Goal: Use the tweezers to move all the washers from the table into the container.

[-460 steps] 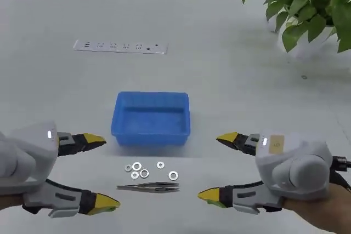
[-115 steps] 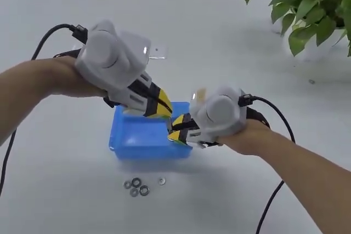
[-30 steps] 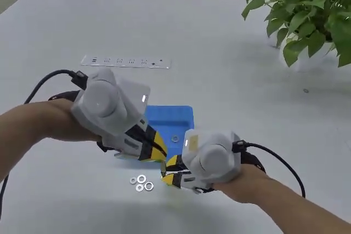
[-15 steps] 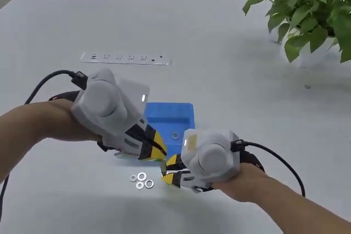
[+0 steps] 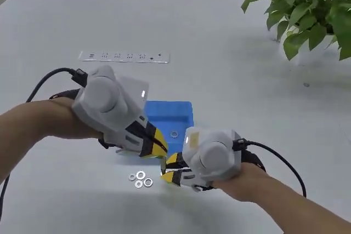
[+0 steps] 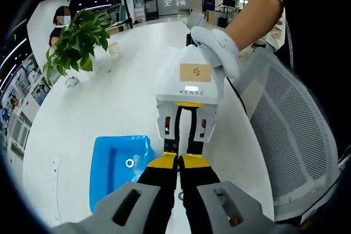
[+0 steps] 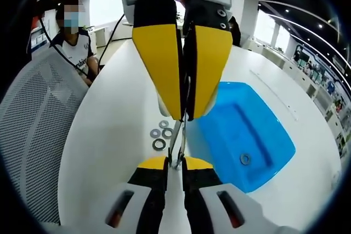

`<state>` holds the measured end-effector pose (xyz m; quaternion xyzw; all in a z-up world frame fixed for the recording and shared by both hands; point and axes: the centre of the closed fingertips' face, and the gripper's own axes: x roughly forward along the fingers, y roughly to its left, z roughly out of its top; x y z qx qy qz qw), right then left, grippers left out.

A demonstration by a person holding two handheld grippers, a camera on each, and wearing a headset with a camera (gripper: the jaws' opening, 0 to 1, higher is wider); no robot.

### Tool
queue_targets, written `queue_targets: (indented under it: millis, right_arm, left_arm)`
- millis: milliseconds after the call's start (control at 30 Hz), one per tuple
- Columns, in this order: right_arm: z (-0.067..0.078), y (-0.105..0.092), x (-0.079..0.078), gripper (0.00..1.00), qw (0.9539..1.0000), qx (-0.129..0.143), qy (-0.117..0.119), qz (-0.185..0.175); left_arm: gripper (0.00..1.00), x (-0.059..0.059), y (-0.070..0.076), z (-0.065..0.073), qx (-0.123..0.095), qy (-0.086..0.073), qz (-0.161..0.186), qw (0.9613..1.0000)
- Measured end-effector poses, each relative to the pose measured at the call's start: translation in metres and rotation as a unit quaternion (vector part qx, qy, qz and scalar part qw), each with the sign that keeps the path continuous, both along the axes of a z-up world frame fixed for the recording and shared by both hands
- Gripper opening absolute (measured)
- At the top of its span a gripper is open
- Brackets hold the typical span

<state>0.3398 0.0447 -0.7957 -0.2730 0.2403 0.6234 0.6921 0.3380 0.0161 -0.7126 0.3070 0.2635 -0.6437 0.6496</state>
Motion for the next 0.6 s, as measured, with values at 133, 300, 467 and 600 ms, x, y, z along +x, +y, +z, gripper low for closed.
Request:
queue_targets:
  millis: [133, 300, 467, 600]
  right_arm:
    - [-0.0003, 0.0001, -0.0007, 0.10, 1.0000, -0.004, 0.003, -0.001]
    - [-0.0004, 0.0000, -0.0012, 0.09, 1.0000, -0.006, 0.005, -0.001]
    - [-0.0002, -0.0005, -0.0027, 0.09, 1.0000, -0.007, 0.005, 0.002]
    - [0.0028, -0.0008, -0.0032, 0.09, 1.0000, -0.007, 0.002, 0.001]
  left_arm:
    - [0.05, -0.0008, -0.0003, -0.0006, 0.001, 0.001, 0.000, 1.0000]
    - [0.05, -0.0015, 0.0007, -0.0010, 0.004, 0.001, -0.001, 1.0000]
    - [0.05, -0.0030, 0.0015, -0.0003, 0.007, -0.001, -0.003, 1.0000]
    - [0.05, -0.0041, 0.0020, 0.0027, 0.008, -0.003, -0.004, 1.0000]
